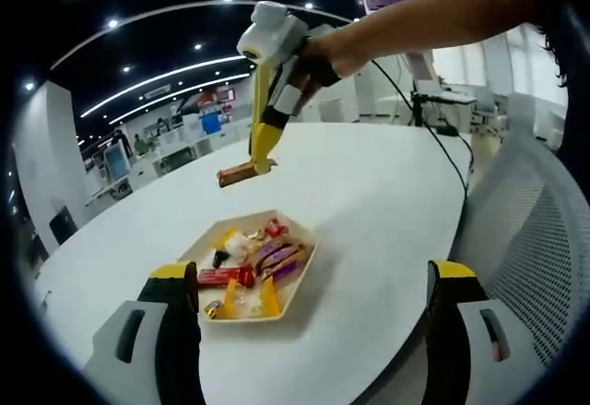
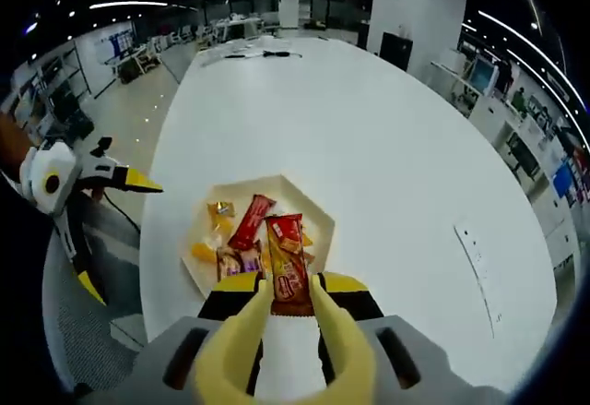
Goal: Place the target food into the container with the food tongs after gripping and lifting it, then release it inside without dropping or visibly crushing the food.
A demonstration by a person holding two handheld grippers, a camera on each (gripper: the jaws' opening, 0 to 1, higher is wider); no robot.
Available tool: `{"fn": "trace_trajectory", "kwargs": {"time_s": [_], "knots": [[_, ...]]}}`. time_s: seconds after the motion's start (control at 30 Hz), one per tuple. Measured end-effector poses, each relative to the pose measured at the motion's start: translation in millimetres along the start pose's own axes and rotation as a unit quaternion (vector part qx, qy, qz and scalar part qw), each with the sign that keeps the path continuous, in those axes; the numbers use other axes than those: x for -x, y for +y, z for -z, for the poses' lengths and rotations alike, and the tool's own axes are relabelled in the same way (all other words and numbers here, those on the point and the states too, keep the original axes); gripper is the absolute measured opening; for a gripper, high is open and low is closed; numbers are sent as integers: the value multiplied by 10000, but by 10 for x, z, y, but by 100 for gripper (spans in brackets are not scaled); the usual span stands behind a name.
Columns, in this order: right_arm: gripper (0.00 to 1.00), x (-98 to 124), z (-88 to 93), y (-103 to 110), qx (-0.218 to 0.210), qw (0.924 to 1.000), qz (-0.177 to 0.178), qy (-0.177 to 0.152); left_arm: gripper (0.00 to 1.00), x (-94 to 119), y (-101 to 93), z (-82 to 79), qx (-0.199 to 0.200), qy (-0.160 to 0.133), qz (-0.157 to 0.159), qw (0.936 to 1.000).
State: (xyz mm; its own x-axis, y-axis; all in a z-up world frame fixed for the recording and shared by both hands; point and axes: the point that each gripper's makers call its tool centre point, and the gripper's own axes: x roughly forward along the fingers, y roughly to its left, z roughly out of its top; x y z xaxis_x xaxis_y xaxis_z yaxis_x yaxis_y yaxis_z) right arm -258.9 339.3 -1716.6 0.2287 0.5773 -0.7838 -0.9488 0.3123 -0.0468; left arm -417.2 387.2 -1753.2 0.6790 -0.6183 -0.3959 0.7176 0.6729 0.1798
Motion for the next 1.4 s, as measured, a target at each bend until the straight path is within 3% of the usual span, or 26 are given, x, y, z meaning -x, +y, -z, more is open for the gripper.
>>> {"fn": "trace_trajectory", "kwargs": {"time_s": [0.3, 0.53, 0.63, 0.87, 0.9, 0.97, 1.07, 1.23, 1.4], "knots": [[22, -250, -274, 59, 81, 9999, -87, 28, 99, 6, 17, -20, 37, -49, -35, 10000], [26, -454, -462, 163, 118, 9996, -149, -200, 99, 2, 21, -12, 37, -37, -36, 10000], [26, -434, -500, 199, 171, 9993, -150, -307, 99, 1, 22, -10, 49, -24, -39, 10000], [27, -174, -669, 177, 217, 9951, -96, -964, 99, -5, 17, 2, 44, 4, -27, 10000], [27, -100, -727, 257, 512, 9908, -295, -1216, 99, -6, 19, 9, 53, 24, -30, 10000], [27, 34, -778, 244, 513, 9857, -160, -1598, 99, -9, 15, 24, -15, 65, -36, 10000], [27, 238, -802, 279, 379, 9756, -244, -2149, 99, -3, 28, 24, -2, 58, -64, 10000], [26, 439, -593, 225, 333, 9725, -50, -2305, 99, -8, 12, 37, 14, 79, -20, 10000], [27, 732, -423, 157, -7, 9605, 174, -2777, 99, -7, 14, 37, 75, 79, -10, 9999]]}}
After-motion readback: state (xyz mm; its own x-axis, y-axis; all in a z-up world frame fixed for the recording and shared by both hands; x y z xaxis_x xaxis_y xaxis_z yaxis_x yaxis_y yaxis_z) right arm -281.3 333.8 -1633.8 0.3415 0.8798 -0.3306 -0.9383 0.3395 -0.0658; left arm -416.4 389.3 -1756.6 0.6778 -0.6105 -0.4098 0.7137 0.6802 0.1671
